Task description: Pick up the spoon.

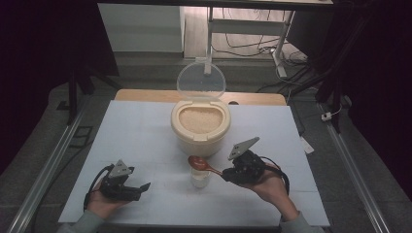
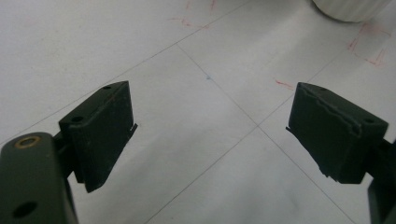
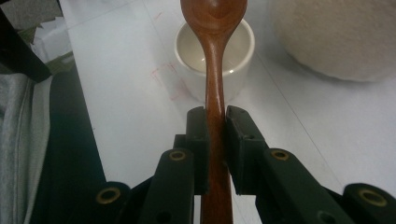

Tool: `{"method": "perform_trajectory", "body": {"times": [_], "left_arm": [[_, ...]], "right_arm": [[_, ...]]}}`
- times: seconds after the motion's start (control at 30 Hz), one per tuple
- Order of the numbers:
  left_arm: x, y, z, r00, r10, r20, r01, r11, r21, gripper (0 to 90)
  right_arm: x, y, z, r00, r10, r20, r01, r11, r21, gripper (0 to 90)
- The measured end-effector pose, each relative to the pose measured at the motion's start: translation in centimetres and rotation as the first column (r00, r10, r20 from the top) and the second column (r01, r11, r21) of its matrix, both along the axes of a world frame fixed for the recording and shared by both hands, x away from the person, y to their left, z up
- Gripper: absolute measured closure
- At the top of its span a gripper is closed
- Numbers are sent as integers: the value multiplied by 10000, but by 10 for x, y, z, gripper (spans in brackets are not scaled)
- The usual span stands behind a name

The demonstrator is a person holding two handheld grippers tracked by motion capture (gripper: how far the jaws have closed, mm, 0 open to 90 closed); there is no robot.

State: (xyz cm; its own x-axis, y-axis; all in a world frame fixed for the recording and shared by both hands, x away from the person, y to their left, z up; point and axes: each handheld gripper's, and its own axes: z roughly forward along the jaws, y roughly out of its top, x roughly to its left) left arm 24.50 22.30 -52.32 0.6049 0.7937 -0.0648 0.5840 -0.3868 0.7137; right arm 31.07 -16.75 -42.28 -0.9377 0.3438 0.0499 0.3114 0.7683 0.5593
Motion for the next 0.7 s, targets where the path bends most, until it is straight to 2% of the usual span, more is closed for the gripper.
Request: {"method": "perform_trajectory", "body": {"times": [0.13,0.47,0.6,0.7], "left_arm": [[0,-1,1,10000,-29,52,29,10000,-17,139],[-2,-7,11,9987,-327,380,332,9994,-124,140],[-3,-13,23,9959,-666,609,679,9975,-202,157],[-5,-21,38,9890,-1185,882,1203,9926,-153,164]], "right_arm": [[2,3,-3,10000,54,-43,-54,9999,-110,791],[2,7,-4,9993,361,-68,-362,9993,-35,791],[1,9,-3,9983,571,-99,-570,9984,66,791],[0,11,-4,9978,647,-113,-646,9979,85,791]]}}
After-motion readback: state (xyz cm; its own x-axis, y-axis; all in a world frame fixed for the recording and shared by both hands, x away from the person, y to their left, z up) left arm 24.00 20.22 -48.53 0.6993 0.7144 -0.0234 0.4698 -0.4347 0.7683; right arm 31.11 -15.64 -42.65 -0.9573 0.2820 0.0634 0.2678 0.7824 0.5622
